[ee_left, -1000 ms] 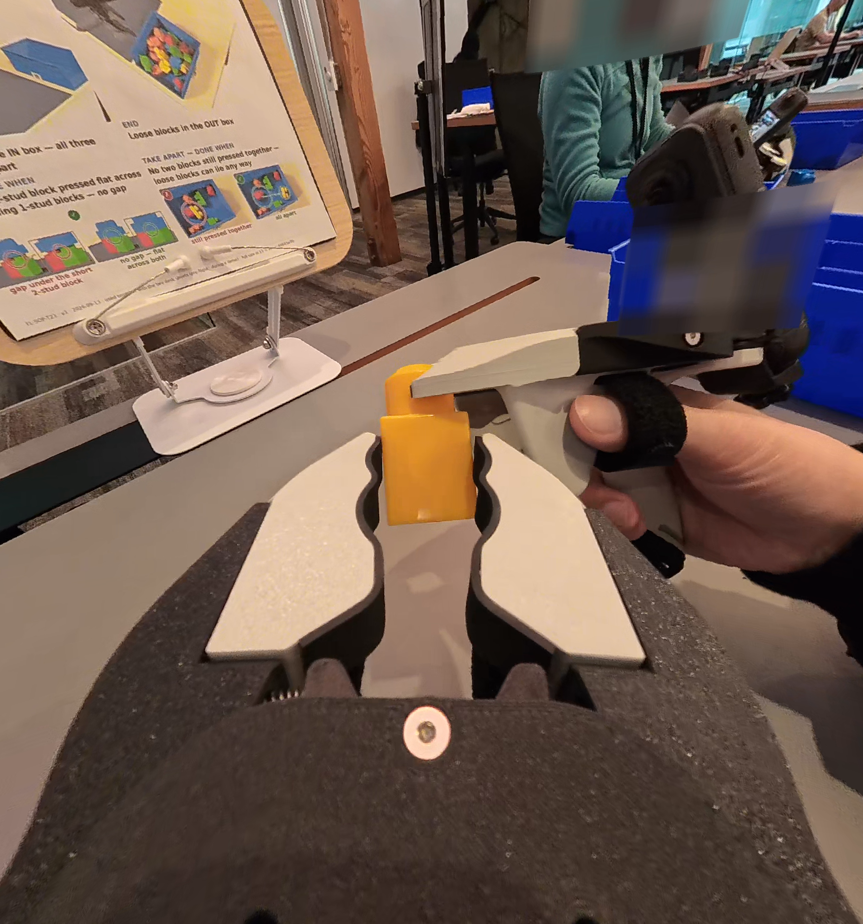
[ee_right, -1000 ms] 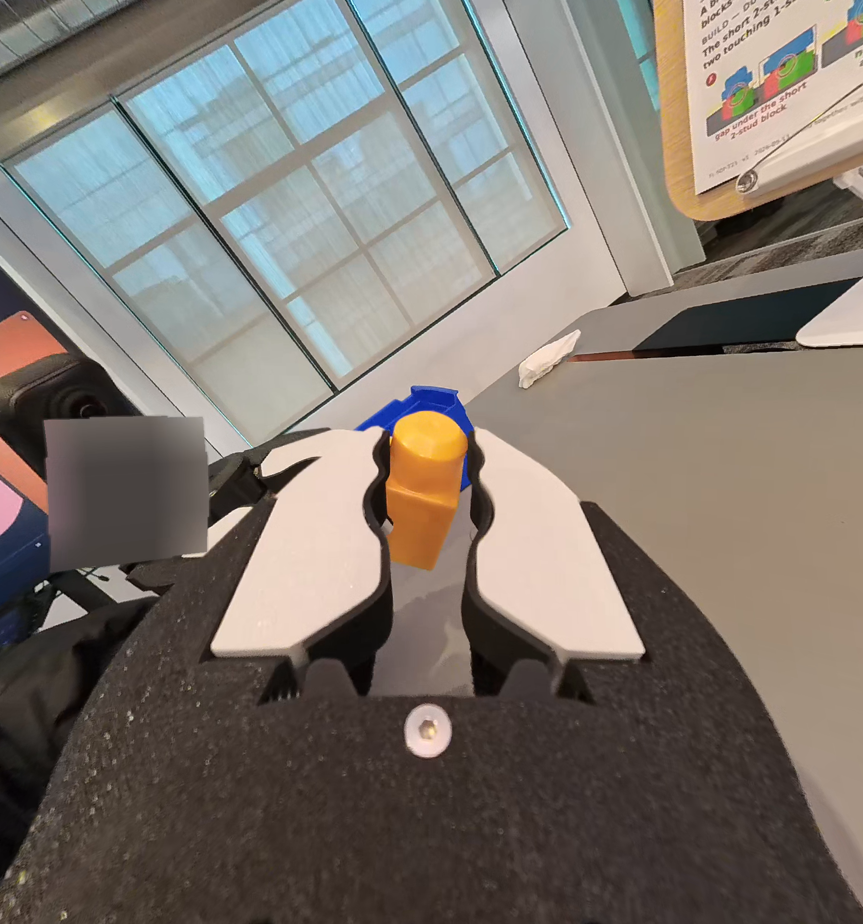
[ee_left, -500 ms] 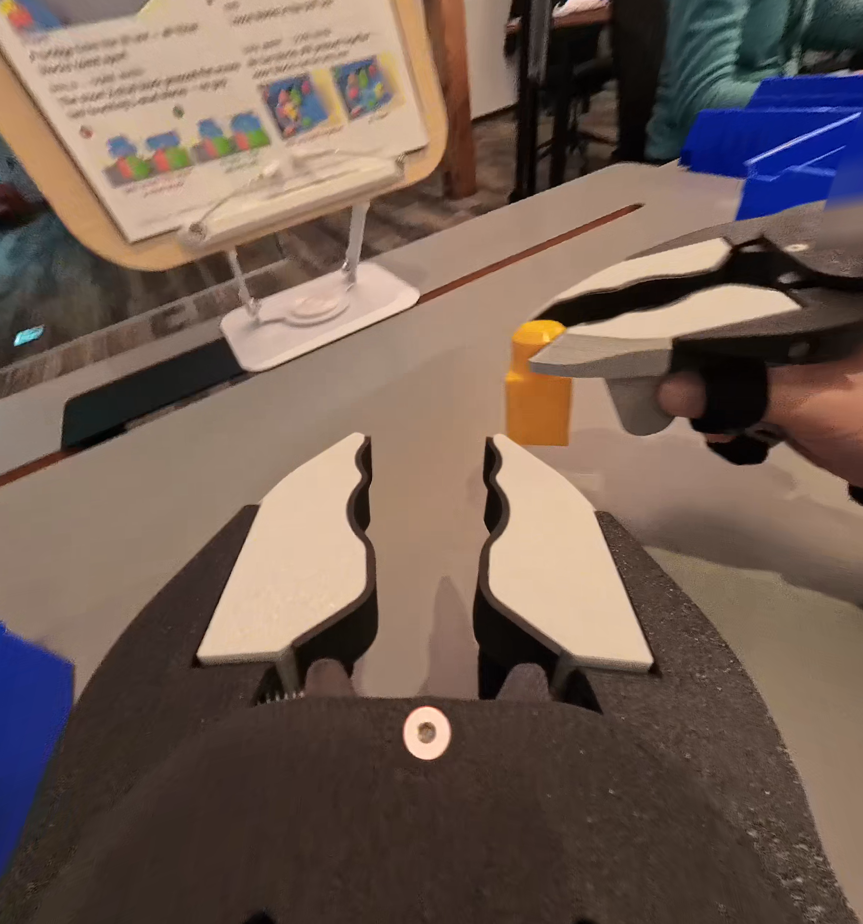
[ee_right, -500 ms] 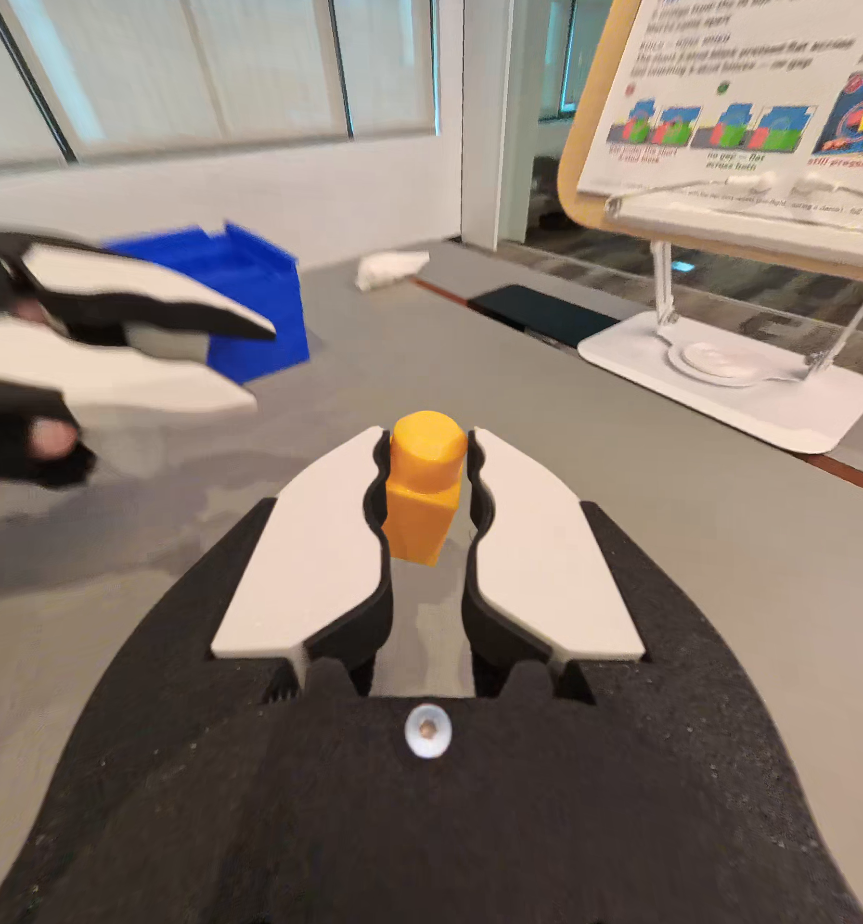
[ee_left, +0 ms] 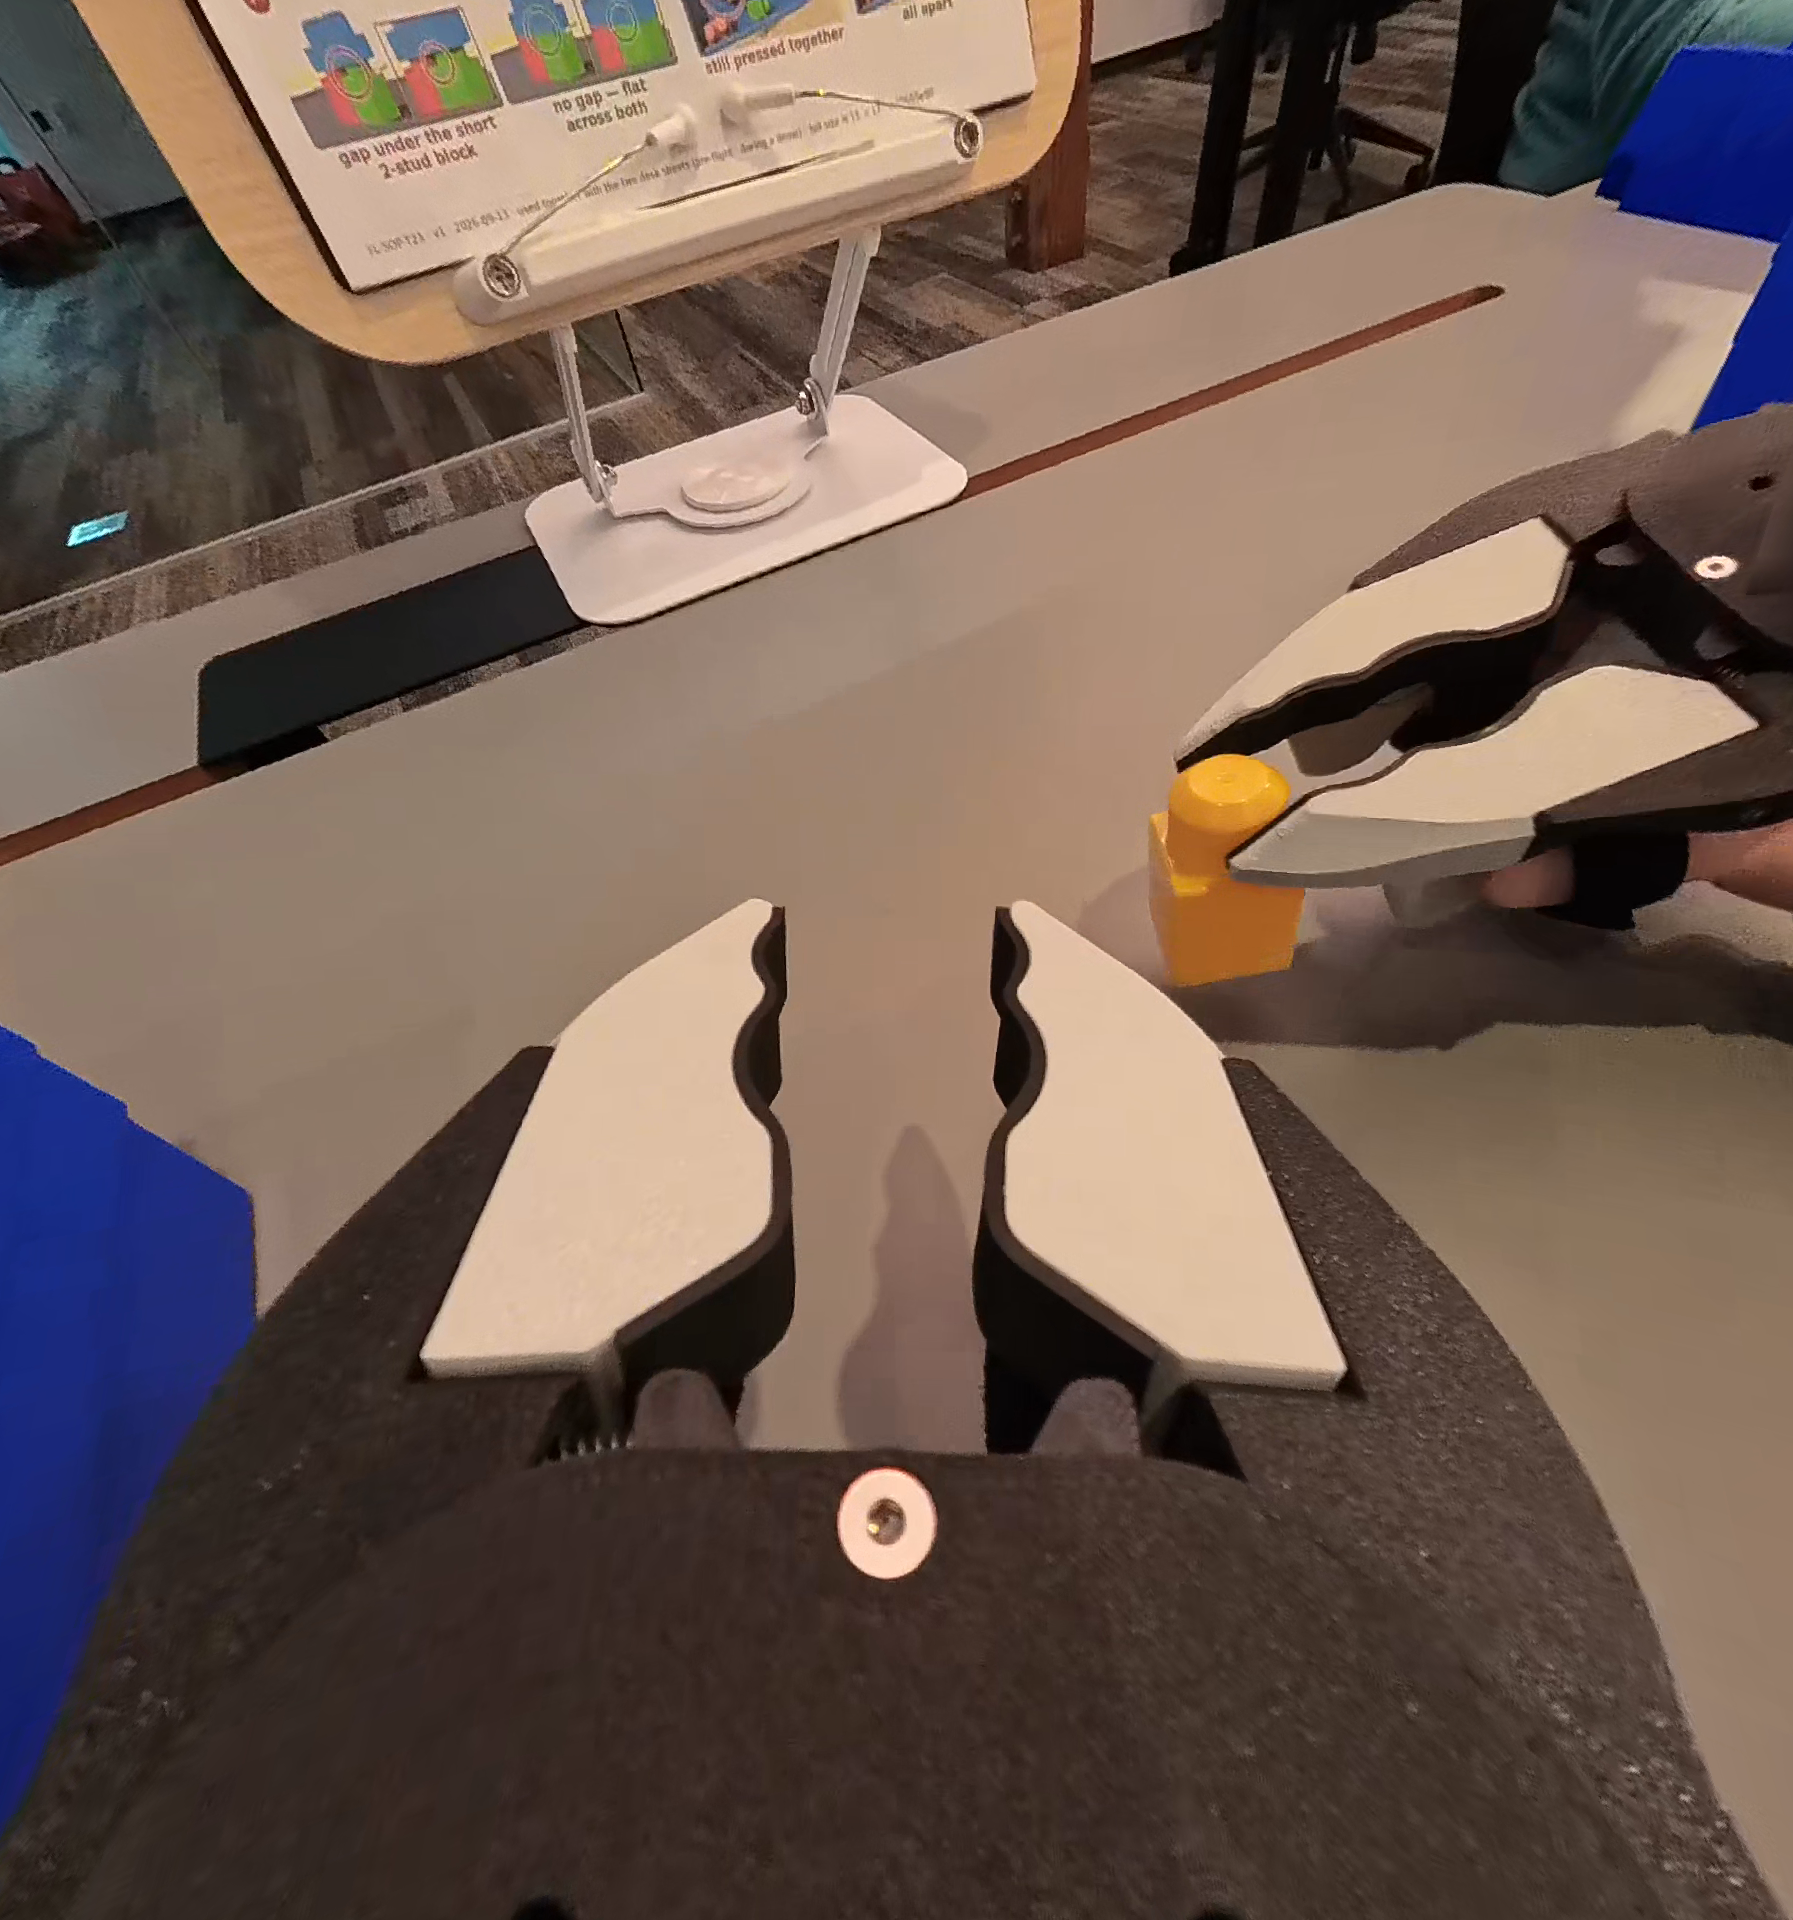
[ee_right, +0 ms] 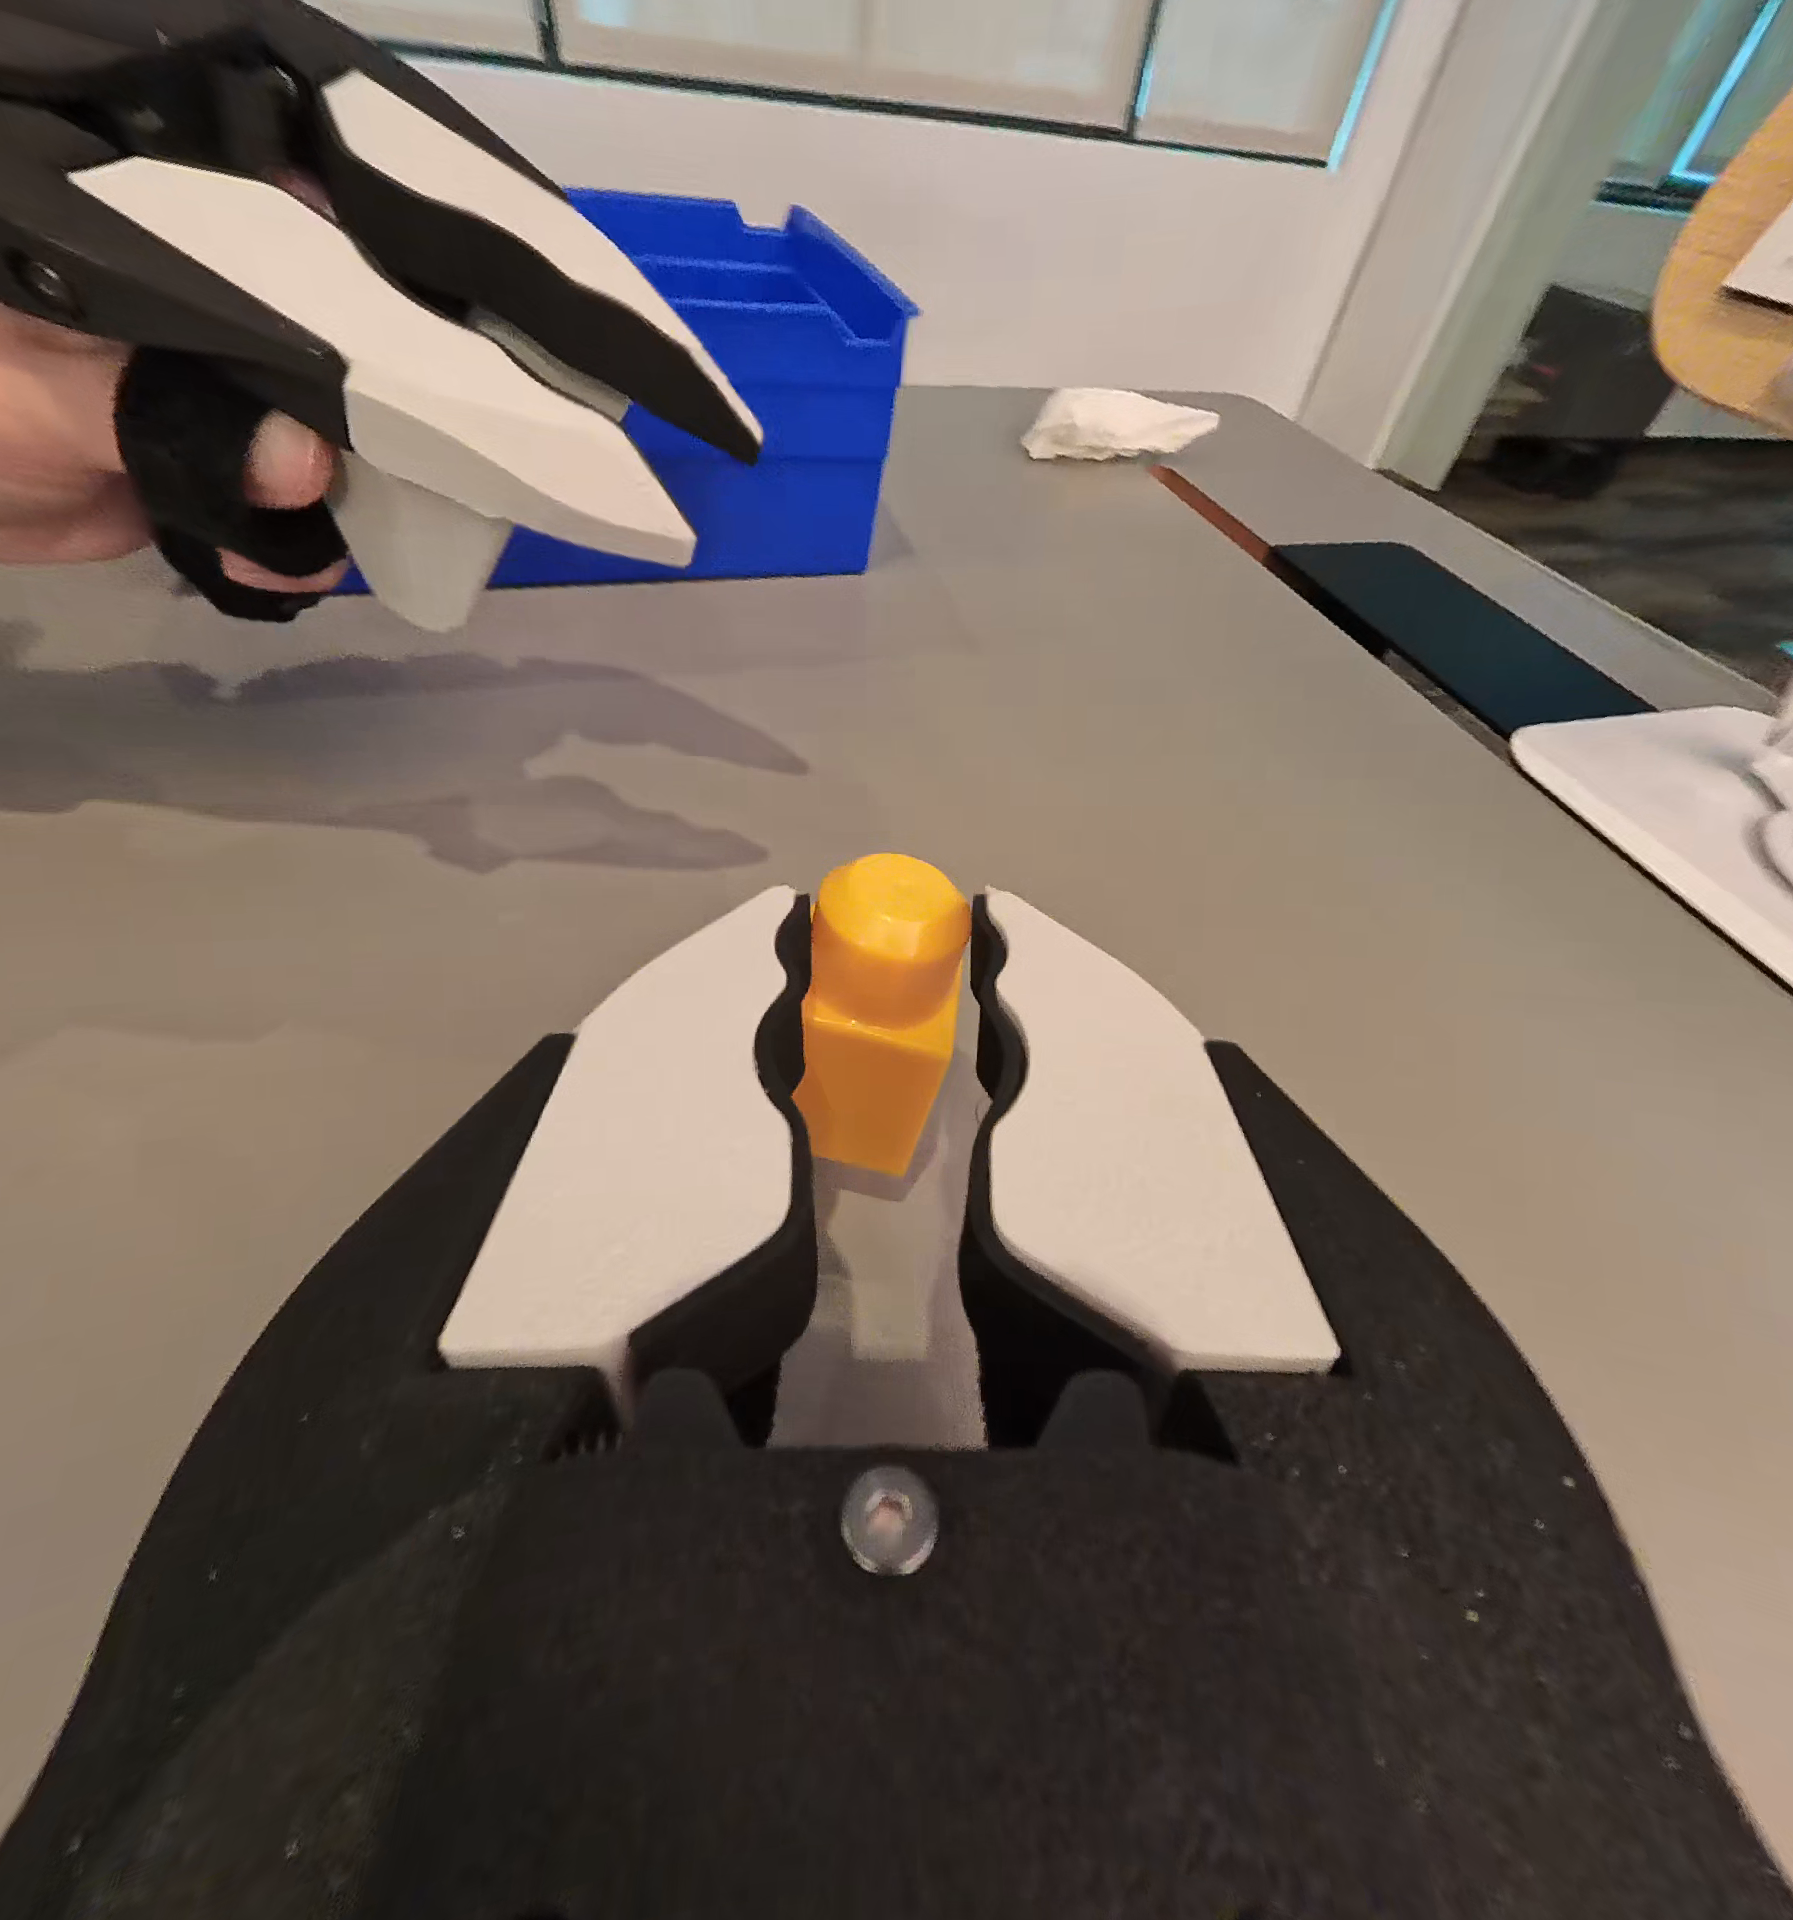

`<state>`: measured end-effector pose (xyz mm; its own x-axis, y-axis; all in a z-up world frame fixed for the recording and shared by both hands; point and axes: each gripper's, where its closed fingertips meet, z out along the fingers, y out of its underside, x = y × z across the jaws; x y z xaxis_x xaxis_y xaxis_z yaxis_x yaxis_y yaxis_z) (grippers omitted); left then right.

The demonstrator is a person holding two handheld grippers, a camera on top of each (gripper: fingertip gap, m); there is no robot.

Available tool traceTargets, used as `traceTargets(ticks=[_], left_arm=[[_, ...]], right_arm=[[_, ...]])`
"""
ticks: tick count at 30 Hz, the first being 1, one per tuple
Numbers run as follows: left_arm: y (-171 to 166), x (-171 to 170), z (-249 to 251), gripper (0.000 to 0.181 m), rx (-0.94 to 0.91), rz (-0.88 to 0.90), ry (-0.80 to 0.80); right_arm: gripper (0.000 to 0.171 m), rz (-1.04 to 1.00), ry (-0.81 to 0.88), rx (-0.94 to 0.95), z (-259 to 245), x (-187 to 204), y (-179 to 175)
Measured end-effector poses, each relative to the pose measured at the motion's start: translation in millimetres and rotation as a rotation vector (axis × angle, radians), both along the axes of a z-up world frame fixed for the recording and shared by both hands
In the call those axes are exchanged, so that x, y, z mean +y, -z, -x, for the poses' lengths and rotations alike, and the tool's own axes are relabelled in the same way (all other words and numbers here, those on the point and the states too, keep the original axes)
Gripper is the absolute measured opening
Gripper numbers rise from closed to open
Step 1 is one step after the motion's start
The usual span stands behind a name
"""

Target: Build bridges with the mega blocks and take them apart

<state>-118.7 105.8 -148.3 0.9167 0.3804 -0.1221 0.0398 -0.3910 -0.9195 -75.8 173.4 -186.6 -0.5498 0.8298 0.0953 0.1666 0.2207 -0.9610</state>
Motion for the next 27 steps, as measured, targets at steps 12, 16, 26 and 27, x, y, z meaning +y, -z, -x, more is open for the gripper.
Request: traceTargets(ticks=[12, 16, 26, 27], left_arm=[[-1.4, -0.8, 2.6, 0.037, 0.005, -0.002, 0.004], [-2.8, -0.4, 2.0, 0.036, 0.005, -0.004, 0.009], [-2.5, 1.1, 0.3, 0.035, -0.004, -0.008, 0.014], [-2.5, 0.9, 0.1, 0.035, -0.005, -0.008, 0.013]], right_arm=[[0.029, -0.130, -0.153, -0.041, 0.6, -5.6, 18.2], [0.029, -0.154, -0.171, -0.042, -1.7, -4.9, 20.3], [0.038, -0.171, -0.153, -0.044, -4.4, 0.9, 21.8], [0.040, -0.172, -0.152, -0.043, -4.6, 0.9, 21.7]])
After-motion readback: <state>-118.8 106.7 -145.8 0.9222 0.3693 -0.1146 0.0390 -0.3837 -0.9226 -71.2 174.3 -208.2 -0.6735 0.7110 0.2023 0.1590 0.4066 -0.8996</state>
